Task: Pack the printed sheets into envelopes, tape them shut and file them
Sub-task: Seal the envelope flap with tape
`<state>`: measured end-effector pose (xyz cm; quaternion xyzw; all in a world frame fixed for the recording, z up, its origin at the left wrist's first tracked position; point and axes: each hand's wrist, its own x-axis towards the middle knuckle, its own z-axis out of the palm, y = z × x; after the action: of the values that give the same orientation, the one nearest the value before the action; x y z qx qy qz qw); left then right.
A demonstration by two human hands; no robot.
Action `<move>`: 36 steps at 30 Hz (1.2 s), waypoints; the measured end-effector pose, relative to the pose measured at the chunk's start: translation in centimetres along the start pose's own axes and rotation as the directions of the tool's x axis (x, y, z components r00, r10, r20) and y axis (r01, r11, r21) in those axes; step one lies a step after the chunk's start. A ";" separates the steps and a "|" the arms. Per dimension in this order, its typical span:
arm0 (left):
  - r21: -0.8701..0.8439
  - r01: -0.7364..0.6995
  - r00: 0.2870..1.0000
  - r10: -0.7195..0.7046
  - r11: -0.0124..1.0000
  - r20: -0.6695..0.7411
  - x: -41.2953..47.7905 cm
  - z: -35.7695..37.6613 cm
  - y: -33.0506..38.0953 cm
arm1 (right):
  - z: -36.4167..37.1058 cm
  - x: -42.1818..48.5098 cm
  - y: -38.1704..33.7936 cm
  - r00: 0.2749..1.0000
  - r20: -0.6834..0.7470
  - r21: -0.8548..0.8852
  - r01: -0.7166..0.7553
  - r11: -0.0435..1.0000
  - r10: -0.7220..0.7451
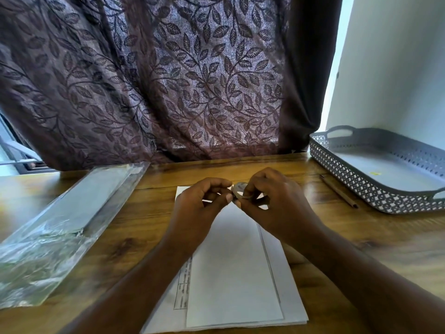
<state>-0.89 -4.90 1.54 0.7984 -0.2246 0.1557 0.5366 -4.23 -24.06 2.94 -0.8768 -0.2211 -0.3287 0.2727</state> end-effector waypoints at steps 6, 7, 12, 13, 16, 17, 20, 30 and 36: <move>0.009 -0.030 1.000 0.030 1.000 0.010 0.1 -0.2 0.1 | -0.2 0.0 -0.1 1.000 0.007 0.006 0.023 1.000 -0.023; 0.000 -0.029 1.000 0.029 1.000 0.006 0.1 -0.2 0.1 | -0.3 0.0 -0.1 1.000 0.008 0.006 0.029 1.000 -0.029; 0.038 -0.055 0.998 0.055 0.998 -0.003 0.0 -0.2 0.4 | -0.1 0.0 -0.1 1.000 0.008 0.000 0.019 1.000 -0.019; 0.041 -0.054 0.999 0.055 0.998 -0.002 -0.1 -0.2 0.5 | -0.1 0.0 0.0 1.000 0.005 -0.007 0.010 1.000 -0.010; 0.047 -0.044 0.999 0.045 0.998 -0.011 -0.3 -0.1 0.9 | -0.2 0.0 0.4 0.999 0.013 -0.005 -0.035 0.999 0.035; 0.048 -0.039 0.999 0.040 0.998 -0.018 -0.3 -0.1 0.9 | -0.3 0.1 0.5 0.998 0.013 0.002 -0.055 0.998 0.055; 0.058 -0.034 0.999 0.035 0.998 -0.019 -0.4 0.0 1.1 | -0.6 0.2 1.0 0.993 0.008 0.021 -0.114 0.993 0.114; -0.055 0.101 0.992 -0.105 0.993 -0.077 0.4 -0.4 -0.1 | -3.6 0.3 6.6 0.908 -0.101 -0.194 -0.419 0.887 0.406; -0.167 0.232 0.967 -0.245 0.958 -0.064 0.8 -0.9 -0.7 | -5.0 -0.8 10.2 0.796 -0.206 -0.337 -0.604 0.722 0.570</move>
<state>0.14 -3.99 1.76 0.7674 -0.1155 0.1050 0.6219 -1.25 -35.05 2.16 -0.9218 0.1494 -0.3004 0.1942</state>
